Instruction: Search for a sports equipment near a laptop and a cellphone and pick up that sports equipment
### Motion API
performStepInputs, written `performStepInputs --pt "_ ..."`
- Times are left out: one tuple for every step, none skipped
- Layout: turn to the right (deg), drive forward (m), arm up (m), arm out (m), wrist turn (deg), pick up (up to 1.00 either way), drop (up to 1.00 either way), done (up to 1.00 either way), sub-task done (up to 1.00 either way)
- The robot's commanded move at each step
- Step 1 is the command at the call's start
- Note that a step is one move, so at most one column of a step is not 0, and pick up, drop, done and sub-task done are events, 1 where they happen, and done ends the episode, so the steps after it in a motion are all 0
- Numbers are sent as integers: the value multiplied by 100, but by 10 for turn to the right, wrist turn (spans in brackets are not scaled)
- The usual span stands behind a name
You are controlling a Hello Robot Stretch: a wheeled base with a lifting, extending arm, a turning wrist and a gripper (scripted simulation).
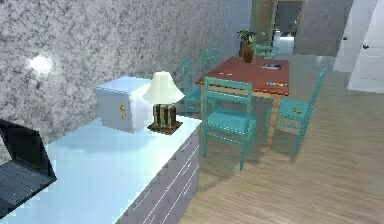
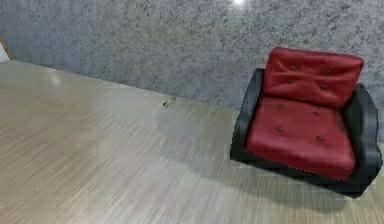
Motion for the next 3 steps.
performStepInputs --pt "300 0 0 0 0 0 0 0 0" --pt "0 25 0 0 0 0 0 0 0" --pt "450 0 0 0 0 0 0 0 0"
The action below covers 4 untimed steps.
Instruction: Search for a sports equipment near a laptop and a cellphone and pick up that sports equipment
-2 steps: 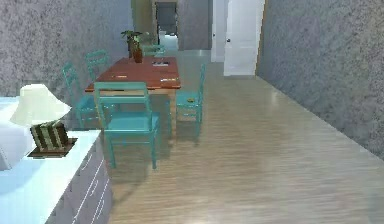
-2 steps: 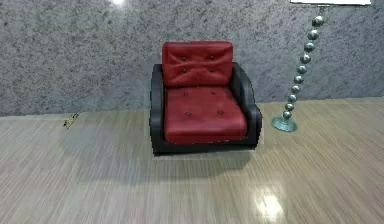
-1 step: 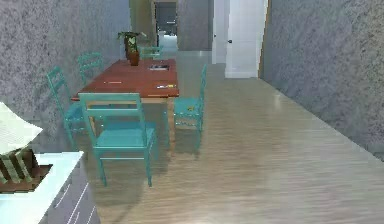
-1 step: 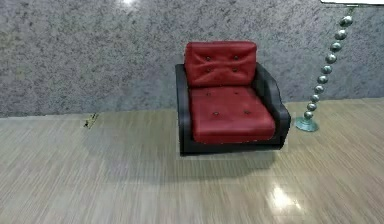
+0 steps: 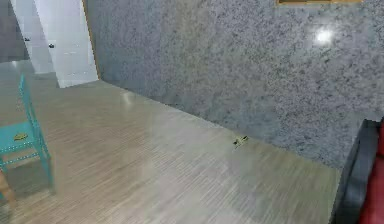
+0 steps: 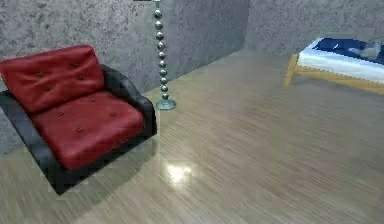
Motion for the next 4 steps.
performStepInputs --pt "450 0 0 0 0 0 0 0 0" --pt "450 0 0 0 0 0 0 0 0" --pt "150 0 0 0 0 0 0 0 0" --pt "450 0 0 0 0 0 0 0 0"
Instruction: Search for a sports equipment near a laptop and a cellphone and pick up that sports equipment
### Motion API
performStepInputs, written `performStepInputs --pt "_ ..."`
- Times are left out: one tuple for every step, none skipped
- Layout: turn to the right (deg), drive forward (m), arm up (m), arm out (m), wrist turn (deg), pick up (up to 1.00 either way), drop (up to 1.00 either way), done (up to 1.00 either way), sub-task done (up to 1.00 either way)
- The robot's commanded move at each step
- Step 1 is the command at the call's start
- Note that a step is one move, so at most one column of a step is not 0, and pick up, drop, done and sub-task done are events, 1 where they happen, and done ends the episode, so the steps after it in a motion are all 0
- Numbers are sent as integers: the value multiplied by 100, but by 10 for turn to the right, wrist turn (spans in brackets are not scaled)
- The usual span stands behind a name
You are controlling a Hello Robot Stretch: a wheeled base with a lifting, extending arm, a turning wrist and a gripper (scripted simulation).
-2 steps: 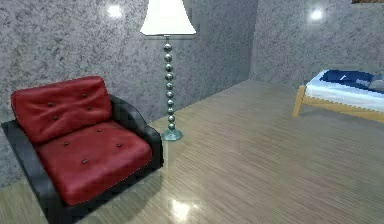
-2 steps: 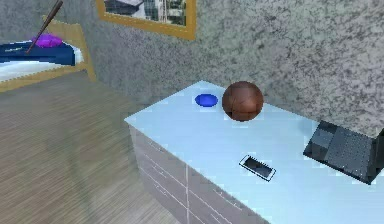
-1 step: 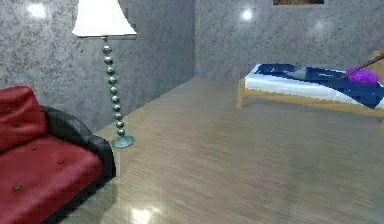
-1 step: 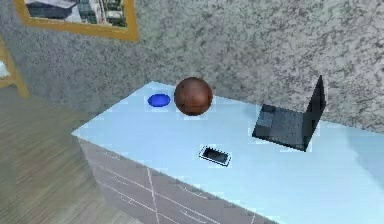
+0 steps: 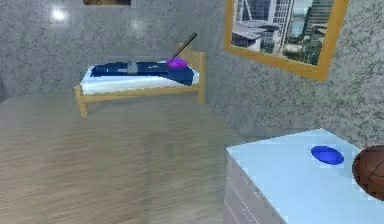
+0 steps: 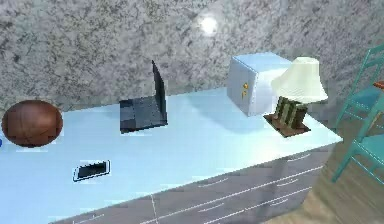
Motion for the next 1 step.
performStepInputs --pt "450 0 0 0 0 0 0 0 0"
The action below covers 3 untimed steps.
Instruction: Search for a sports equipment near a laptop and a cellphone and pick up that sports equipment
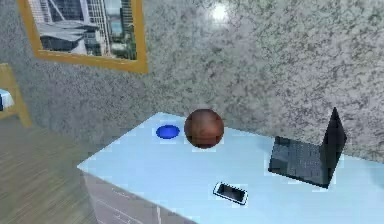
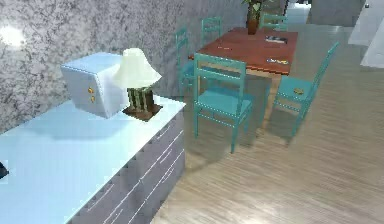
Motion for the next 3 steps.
performStepInputs --pt "450 0 0 0 0 0 0 0 0" --pt "0 30 0 0 0 0 0 0 0" --pt "-450 0 0 0 0 0 0 0 0"
